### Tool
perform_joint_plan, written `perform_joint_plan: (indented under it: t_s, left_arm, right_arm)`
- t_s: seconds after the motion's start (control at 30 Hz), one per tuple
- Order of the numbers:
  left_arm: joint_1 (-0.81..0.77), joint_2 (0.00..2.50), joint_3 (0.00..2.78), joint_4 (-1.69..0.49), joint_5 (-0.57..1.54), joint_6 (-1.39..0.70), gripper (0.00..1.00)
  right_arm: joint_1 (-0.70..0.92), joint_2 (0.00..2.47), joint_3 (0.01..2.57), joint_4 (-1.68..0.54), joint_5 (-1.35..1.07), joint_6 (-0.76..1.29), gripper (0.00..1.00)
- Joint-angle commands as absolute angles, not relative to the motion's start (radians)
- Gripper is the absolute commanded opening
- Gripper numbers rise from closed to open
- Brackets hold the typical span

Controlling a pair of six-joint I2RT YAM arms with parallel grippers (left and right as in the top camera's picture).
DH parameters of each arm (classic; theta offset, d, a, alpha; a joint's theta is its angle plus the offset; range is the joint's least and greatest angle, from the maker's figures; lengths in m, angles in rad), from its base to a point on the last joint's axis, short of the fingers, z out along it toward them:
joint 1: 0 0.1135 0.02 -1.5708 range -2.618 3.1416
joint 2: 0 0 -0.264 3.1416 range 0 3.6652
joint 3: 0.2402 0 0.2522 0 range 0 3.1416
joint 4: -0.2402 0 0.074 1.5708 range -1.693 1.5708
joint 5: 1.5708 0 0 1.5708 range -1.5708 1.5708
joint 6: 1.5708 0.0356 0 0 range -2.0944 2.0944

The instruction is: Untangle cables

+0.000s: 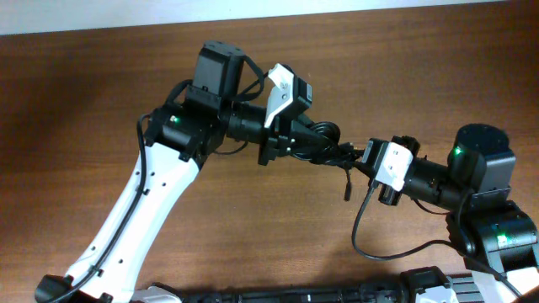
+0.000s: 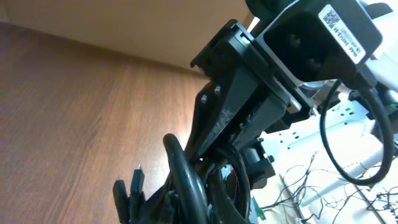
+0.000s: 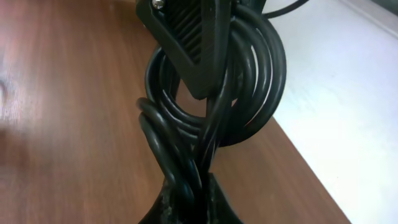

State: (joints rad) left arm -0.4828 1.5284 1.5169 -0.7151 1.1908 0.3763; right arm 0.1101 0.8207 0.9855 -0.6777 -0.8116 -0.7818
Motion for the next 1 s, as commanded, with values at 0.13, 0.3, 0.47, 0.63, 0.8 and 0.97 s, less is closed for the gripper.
perform_joint_plan:
  t_s: [0.13,0.3,0.47,0.63,0.8,0.97]
  left_arm:
    - [-0.482,1.524,1.530,-0.781,0.559,-0.018,0.00]
    - [-0.482,1.524,1.530,-0.869,0.530,-0.030,0.00]
    - [-0.485,1.524,1.530,-0.930,0.609,0.064,0.00]
    - [-0.485,1.524,1.530,-0.963,0.922,0.429,0.00]
    - [-0.484,1.524,1.530,-0.956,0.924,0.432,0.00]
    - [-0.478,1.524,1.530,-0.898,0.909,0.255,0.00]
  right_arm:
    - [0.111,0.821,0.999,-0.669,-0.767,-0.777,0.04]
    - [0.111,0.820,0.999,-0.509,-0.744,-0.689,0.04]
    - [0.111,0.823,0.999,-0.419,-0.688,-0.668,0.18]
    - [0.111,0.872,0.999,-0.431,-0.666,-0.621,0.18]
    - [0.111,0.906,0.999,-0.484,-0.668,-0.593,0.26]
    - [0.111,0.910,0.999,-0.572,-0.604,-0.593,0.56]
